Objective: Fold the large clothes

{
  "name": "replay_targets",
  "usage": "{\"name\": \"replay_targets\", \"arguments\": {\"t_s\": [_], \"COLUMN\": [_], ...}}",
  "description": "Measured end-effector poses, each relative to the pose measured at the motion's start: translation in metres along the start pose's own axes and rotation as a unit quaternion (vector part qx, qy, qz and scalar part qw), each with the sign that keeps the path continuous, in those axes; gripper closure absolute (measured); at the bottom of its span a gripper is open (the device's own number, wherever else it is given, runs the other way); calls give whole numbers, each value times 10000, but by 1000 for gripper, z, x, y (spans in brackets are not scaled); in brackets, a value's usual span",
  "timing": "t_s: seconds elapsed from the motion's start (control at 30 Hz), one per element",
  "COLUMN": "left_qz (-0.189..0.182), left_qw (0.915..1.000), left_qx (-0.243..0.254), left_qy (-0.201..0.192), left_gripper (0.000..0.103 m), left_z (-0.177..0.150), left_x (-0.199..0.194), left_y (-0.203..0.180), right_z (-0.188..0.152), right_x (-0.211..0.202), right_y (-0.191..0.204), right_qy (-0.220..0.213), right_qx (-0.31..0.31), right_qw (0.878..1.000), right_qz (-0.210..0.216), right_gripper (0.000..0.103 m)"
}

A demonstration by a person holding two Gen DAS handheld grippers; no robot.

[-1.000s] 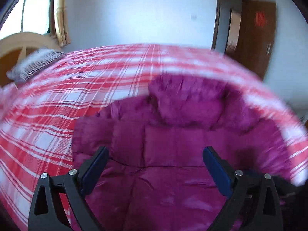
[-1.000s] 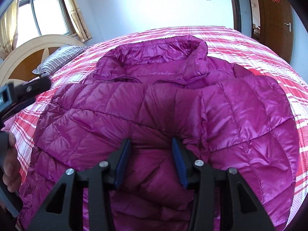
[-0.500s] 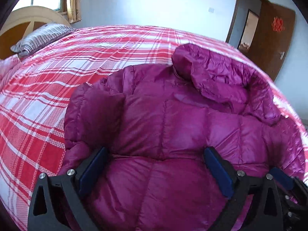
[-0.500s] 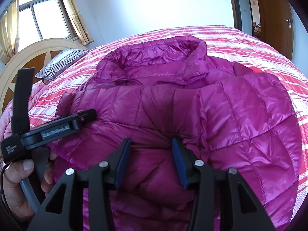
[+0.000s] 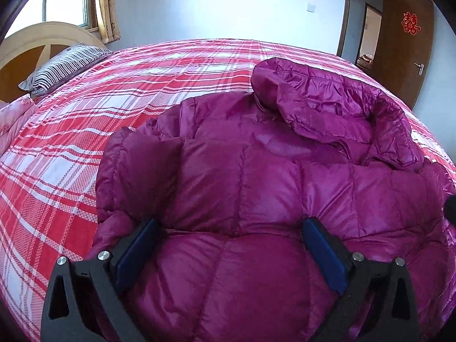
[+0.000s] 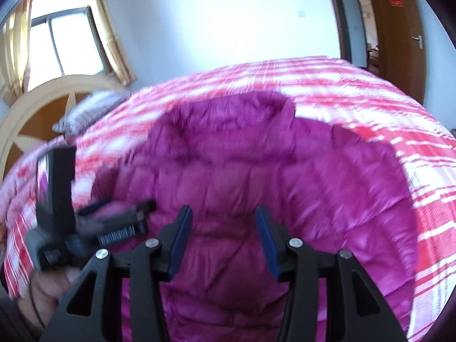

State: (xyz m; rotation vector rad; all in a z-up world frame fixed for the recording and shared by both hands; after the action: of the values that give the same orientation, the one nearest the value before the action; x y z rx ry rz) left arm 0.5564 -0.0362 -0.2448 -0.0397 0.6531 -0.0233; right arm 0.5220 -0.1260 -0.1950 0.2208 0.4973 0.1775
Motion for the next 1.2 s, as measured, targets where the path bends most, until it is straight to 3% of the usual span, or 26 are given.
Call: {"name": "replay_targets", "arguments": {"t_s": [0.13, 0.3, 0.53, 0.63, 0.73, 0.93, 1.2], "left_qz": [-14, -32, -14, -23, -12, -10, -17], "left_qw": [10000, 10000, 10000, 10000, 10000, 10000, 10000], "left_qx": [-19, -36, -20, -35, -22, -15, 13], "left_qy": [1, 11, 23, 16, 13, 14, -4], "left_gripper": [1, 1, 1, 1, 1, 1, 1], "left_z": [0, 0, 0, 0, 0, 0, 4], "left_x": [0, 1, 1, 1, 1, 1, -6], "left_y": [1, 1, 0, 0, 0, 0, -1], "right_z": [10, -20, -16, 15, 41, 19, 12], "right_x": [16, 45, 37, 4, -11, 25, 30], "right_y": [-3, -20, -26, -49, -93, -157, -162], "right_qy": [185, 705, 605, -36, -422, 176, 185], "right_qx": [-44, -94, 84, 551, 903, 1516, 1407], "right_qw": [9998, 9968, 9979, 9985, 9933, 9839, 9857], "right_qz": [-98, -353, -218, -56, -591, -928, -910], "right_gripper": [51, 52, 53, 53, 51, 53, 53]}}
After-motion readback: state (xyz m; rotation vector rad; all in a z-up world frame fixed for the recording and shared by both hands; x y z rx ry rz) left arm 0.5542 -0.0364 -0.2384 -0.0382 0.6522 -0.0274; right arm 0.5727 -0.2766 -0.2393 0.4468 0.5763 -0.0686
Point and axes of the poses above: each gripper's, at about its wrist camera, not at the fingertips, and x roughly the way its jaws point, y to its left, z to its top, the point moved 6 cm from there along x, roughly the way its jaws point, and after that the axes turned 10 degrees about -y, right-handed, at the moved point
